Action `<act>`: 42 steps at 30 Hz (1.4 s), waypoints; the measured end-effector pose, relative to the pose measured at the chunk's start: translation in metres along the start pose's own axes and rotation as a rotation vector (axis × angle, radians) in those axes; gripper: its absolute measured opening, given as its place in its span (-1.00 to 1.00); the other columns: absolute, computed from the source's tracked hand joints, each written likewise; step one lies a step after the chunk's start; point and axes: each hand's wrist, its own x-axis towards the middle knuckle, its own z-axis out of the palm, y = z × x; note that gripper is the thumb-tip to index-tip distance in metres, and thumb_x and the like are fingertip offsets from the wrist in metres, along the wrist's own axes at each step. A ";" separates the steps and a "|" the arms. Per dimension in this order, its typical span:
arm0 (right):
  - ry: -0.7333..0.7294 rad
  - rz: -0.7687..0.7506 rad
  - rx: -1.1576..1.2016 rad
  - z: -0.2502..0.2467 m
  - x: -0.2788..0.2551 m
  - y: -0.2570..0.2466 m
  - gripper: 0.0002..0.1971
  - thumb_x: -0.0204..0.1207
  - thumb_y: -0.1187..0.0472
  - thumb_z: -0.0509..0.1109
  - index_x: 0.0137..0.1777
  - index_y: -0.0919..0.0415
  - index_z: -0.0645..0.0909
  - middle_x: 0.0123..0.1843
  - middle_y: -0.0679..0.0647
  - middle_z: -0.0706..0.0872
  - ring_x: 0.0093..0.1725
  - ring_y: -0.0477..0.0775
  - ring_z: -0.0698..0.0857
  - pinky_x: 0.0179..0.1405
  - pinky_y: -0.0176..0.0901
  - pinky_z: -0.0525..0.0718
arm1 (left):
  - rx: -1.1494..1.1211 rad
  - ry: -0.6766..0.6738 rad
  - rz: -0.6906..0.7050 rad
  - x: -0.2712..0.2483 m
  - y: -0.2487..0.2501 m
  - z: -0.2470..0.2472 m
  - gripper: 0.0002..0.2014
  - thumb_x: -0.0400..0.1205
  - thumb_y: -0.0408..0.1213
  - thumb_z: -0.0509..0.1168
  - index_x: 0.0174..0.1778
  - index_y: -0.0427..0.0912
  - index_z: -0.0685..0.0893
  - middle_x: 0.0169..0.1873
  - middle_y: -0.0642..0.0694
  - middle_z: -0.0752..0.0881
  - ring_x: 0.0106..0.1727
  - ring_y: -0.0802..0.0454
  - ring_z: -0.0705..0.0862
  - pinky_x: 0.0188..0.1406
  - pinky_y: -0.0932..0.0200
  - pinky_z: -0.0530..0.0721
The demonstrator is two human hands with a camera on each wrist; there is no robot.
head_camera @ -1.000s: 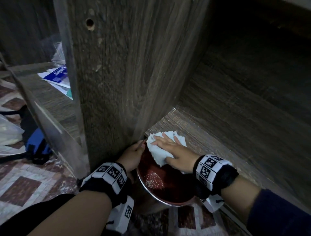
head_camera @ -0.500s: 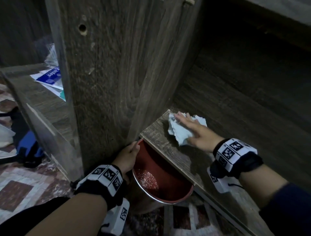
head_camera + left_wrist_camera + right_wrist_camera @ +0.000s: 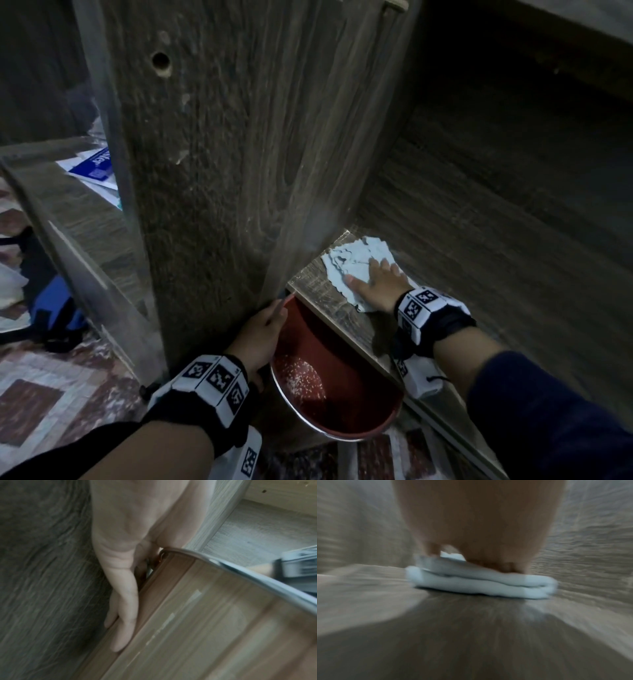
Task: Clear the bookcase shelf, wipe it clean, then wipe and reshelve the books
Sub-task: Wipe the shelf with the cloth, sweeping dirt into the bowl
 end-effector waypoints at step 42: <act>-0.043 -0.736 0.100 0.009 -0.080 -0.001 -0.43 0.46 0.43 0.26 0.39 -0.11 0.59 0.38 -0.19 0.60 0.24 -0.51 0.52 0.31 -0.40 0.39 | 0.125 0.019 -0.005 -0.014 0.010 -0.001 -0.67 0.80 -0.17 0.02 0.42 0.07 0.55 0.28 -0.03 0.63 0.30 -0.06 0.59 0.28 0.01 0.53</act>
